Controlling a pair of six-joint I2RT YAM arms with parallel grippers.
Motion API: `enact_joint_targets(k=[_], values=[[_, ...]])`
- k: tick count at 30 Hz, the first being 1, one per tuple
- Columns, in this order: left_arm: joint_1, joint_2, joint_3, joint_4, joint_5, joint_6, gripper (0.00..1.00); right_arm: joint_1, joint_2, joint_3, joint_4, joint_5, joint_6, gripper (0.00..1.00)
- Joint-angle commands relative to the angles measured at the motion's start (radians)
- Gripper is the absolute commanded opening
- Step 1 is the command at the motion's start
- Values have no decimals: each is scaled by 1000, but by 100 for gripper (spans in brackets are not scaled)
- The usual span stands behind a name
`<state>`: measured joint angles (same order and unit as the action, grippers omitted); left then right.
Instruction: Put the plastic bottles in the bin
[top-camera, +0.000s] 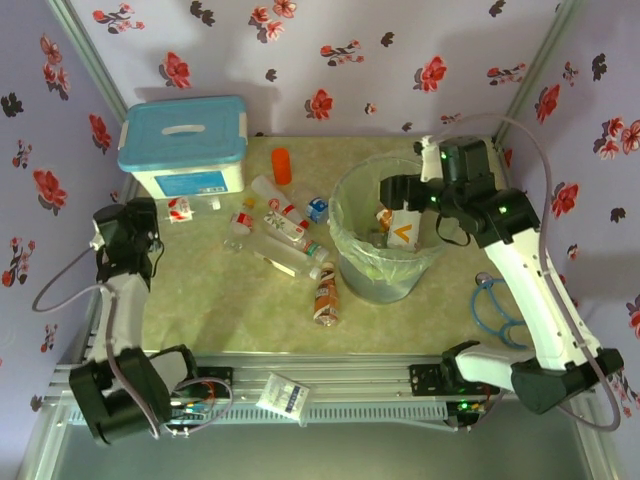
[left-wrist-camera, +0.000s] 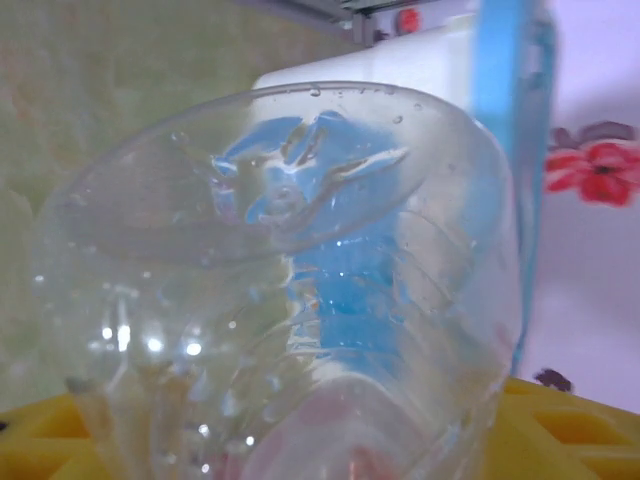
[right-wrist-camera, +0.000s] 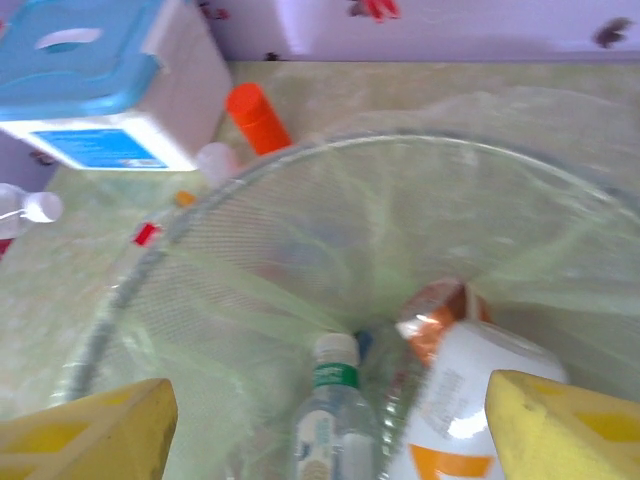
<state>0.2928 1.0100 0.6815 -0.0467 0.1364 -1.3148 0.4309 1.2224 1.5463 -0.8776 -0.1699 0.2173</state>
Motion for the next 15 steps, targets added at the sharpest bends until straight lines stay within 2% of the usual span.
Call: enact_joint_targets(k=[1,3,6,12,15], values=[[-9,-55,71,-123,120,179,63,39,38,87,33,-125,-41,82],[-13,-56,129,-143,242,245,63,78,79,129,41,-165,-52,82],[-50,-47,206,-170,370,312,62,195,152,210,18,-141,-106,82],[-215,-6,306,-68,538,319,59,326,315,347,11,-217,-127,84],[-304,15,347,-36,568,324,59,362,381,419,-4,-241,-131,89]])
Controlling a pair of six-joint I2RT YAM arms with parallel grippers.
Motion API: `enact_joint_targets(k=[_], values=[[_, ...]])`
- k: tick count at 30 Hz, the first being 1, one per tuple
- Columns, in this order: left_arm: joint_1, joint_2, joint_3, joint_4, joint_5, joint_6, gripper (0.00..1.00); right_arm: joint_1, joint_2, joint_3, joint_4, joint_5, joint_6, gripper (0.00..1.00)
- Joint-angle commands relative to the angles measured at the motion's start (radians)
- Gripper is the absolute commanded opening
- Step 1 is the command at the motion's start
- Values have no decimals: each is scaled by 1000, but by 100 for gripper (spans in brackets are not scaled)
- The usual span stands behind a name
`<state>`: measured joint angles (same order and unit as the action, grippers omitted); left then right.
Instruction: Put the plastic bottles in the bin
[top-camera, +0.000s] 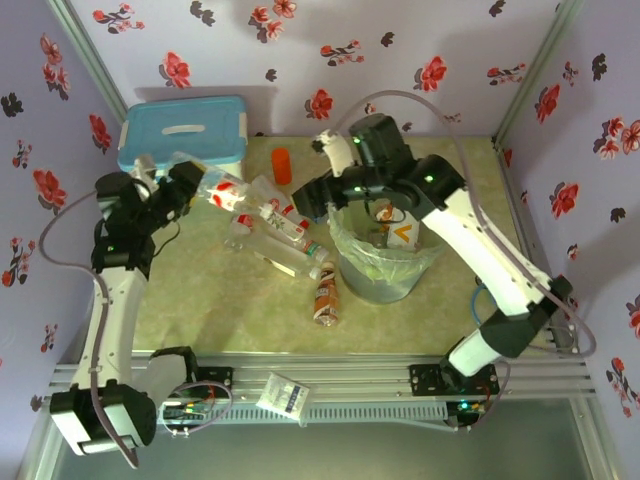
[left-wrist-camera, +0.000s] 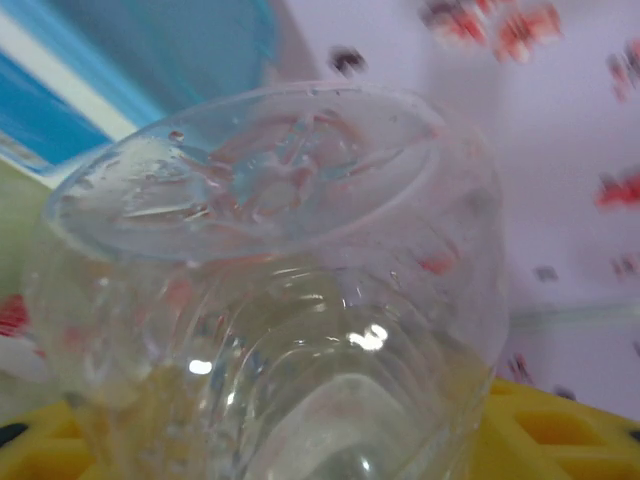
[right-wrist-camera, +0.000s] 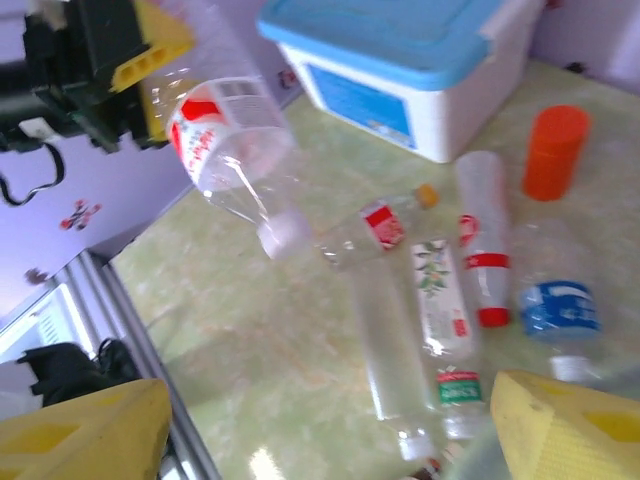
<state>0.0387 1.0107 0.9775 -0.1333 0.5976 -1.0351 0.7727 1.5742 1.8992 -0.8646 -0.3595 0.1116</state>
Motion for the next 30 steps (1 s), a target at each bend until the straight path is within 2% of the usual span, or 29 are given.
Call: enact_joint_targets(k=[1,3,8,15,22,27,30], values=[[-78,16,64,51,107,57,59,26,46,82,-17,-61,-22,92],[-122,18,80,52,106,69,60,26,78,107,-14,-77,-5,95],[-187,37,93,90,106,56,60,27,130,116,27,-171,36,96],[-237,71,88,176,106,26,61,25,195,143,57,-237,92,90],[-251,99,79,201,101,17,64,15,229,152,76,-271,127,72],[-250,105,69,192,80,33,75,0,227,145,98,-265,151,60],[-250,105,68,194,72,35,89,-6,227,147,118,-262,162,54]])
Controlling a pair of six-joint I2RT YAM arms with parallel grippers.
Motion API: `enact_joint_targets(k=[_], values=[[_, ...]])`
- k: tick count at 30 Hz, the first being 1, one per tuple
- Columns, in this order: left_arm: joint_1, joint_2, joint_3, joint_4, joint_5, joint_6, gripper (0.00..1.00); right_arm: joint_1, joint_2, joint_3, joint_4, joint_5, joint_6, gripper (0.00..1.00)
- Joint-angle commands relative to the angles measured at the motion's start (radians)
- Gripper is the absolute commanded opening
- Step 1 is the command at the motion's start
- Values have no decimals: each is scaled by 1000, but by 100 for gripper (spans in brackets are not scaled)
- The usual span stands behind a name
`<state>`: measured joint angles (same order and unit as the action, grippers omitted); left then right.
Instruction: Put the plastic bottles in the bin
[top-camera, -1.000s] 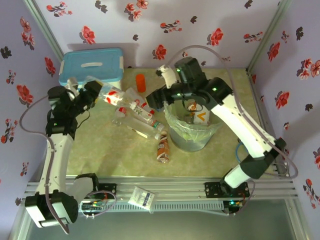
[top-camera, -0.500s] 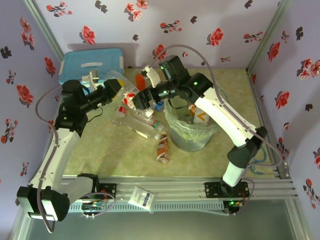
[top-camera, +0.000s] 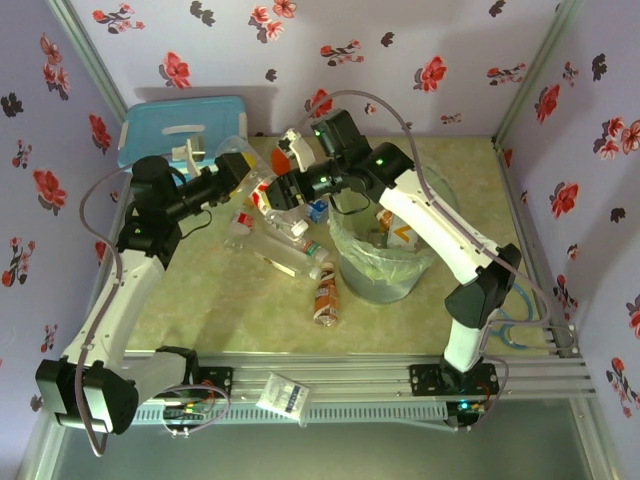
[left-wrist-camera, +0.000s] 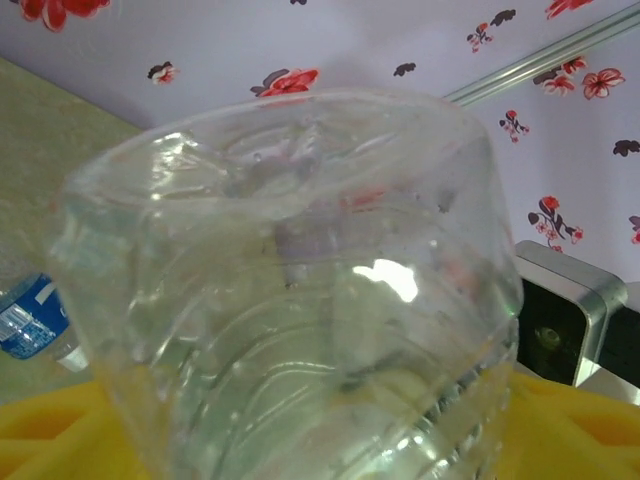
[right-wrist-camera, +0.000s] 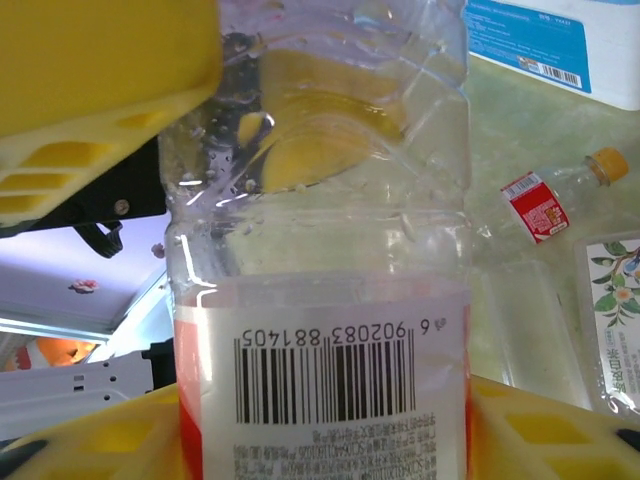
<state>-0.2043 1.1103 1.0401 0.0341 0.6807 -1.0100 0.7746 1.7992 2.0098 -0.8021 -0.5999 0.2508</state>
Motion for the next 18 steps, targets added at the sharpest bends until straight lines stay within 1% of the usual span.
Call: enact_joint_targets(k=[1,3,4,7,11,16,18], values=[[-7,1,6,25,-16,11,92,-12,-2,39,57,-20,24,54],[-6,-15,6,12,-31,24,98,-29,-12,50,54,-7,23,54],[-6,-24,6,5,-42,31,100,-39,-20,52,53,2,21,53],[-6,-54,8,-35,-75,56,100,-95,-65,53,33,46,21,53],[-17,-65,5,-74,-98,84,100,-202,-158,38,-29,136,7,52],[-90,-33,20,-114,-162,140,100,-336,-312,-54,-64,213,-3,52],[-138,-3,49,-144,-201,175,100,-375,-366,-96,-99,283,-26,52]])
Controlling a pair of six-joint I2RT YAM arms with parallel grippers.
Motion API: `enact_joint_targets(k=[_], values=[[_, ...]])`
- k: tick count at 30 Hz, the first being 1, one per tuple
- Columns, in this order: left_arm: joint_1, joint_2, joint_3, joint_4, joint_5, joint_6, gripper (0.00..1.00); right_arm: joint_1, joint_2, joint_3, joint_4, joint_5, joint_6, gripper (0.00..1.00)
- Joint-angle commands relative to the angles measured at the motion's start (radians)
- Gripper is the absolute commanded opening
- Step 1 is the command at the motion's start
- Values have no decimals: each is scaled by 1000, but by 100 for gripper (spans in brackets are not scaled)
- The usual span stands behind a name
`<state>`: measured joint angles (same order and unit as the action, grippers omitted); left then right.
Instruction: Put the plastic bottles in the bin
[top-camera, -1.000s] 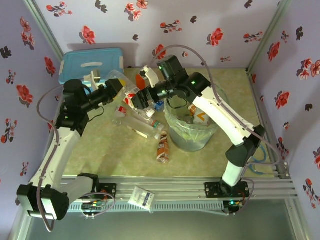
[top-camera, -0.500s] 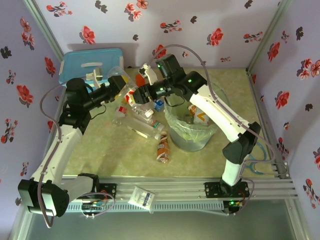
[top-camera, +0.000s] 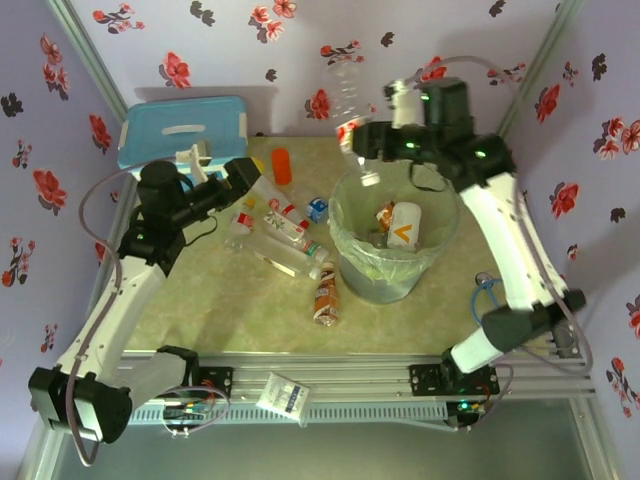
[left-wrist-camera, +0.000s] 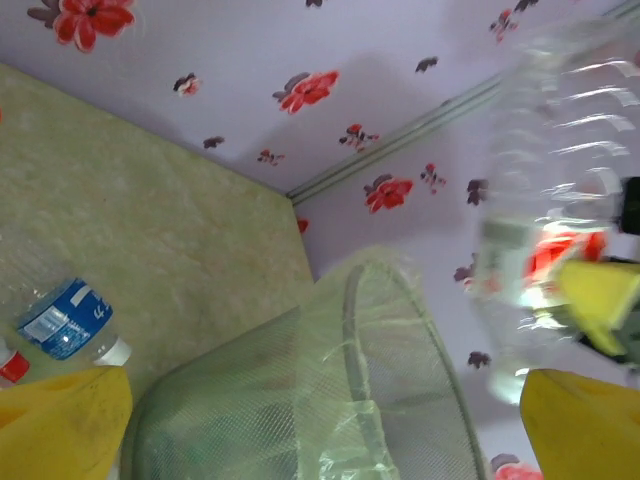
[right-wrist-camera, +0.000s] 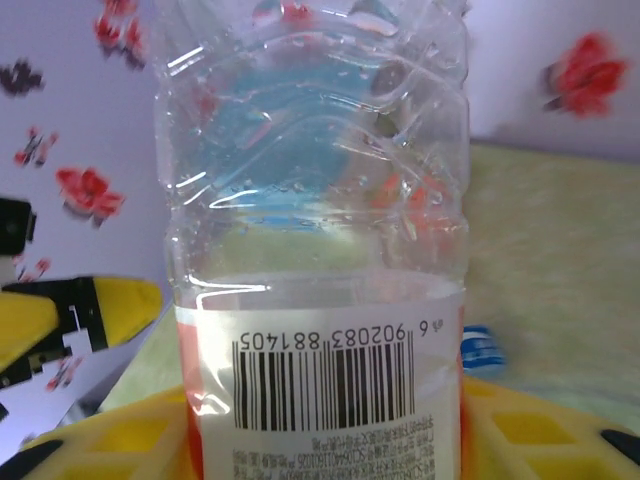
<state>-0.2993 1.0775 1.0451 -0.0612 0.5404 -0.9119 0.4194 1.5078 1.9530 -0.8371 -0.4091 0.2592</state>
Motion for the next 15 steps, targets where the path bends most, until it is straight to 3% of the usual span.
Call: enact_joint_targets(k=[1,5,10,15], values=[[-68,47,57,-59,-77,90,100,-35,-99,-63,-86,132,-48,52],[-161,119,96,-79,-126,128,100,-59,-161,-167,-133,250,-86,51],[-265,218,156,-136,-177,183,99,-56,-174,-296,-126,178,-64,50],[-313,267,181,-150,-194,196,99,-16,-188,-390,-116,162,-36,50]])
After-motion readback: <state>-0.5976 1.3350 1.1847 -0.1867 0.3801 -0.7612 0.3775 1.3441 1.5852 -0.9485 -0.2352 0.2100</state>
